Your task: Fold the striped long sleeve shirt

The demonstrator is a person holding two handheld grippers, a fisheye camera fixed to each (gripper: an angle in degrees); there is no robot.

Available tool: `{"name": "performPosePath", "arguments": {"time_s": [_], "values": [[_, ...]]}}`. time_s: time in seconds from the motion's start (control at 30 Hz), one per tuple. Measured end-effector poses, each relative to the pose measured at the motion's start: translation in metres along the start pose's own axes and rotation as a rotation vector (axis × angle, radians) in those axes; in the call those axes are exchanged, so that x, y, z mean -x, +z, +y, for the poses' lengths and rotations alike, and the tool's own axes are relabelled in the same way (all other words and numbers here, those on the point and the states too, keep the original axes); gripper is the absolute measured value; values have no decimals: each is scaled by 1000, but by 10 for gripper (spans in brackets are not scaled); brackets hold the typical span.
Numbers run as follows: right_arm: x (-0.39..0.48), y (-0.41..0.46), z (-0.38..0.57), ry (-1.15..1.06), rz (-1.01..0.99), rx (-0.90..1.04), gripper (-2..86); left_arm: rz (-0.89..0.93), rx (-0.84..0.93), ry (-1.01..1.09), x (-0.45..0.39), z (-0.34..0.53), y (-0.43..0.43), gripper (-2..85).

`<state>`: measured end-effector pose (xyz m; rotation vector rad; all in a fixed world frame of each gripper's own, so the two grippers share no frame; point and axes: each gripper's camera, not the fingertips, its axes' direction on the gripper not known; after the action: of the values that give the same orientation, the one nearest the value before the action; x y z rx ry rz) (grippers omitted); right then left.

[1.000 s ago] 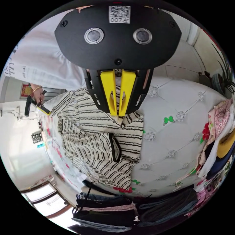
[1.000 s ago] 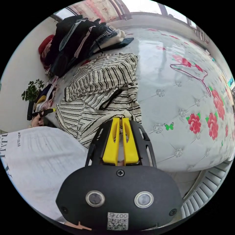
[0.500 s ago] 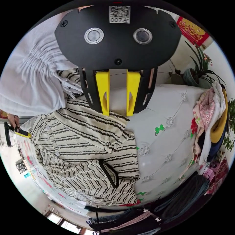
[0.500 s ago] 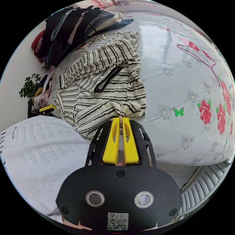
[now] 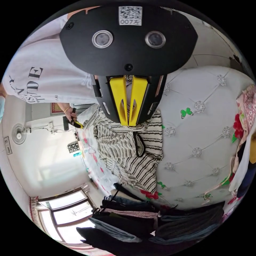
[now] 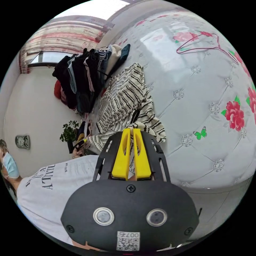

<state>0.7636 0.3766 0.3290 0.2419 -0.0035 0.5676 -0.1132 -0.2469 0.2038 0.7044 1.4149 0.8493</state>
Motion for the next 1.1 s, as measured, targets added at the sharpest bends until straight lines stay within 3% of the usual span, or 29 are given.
{"name": "performPosePath", "arguments": {"time_s": [0.27, 0.43, 0.5, 0.73, 0.9, 1.1], "values": [[26, -29, -131, 44, -238, -166, 12, 136, -249, -178, 48, -153, -62, -4], [47, -19, -189, 91, -140, -370, 51, 73, -399, -233, 53, -223, -53, 53], [44, 6, -194, 73, -19, -289, 67, 35, -368, -201, 56, -223, -37, 60], [31, 95, -152, -59, 311, -56, 77, -199, -1, -75, 76, -176, 54, 69], [113, 169, -187, -443, 449, 108, 86, -235, 53, 44, 48, -184, 90, 74], [163, 297, -228, -635, 503, 355, 83, -269, 22, -25, 47, -168, 105, 71]]}}
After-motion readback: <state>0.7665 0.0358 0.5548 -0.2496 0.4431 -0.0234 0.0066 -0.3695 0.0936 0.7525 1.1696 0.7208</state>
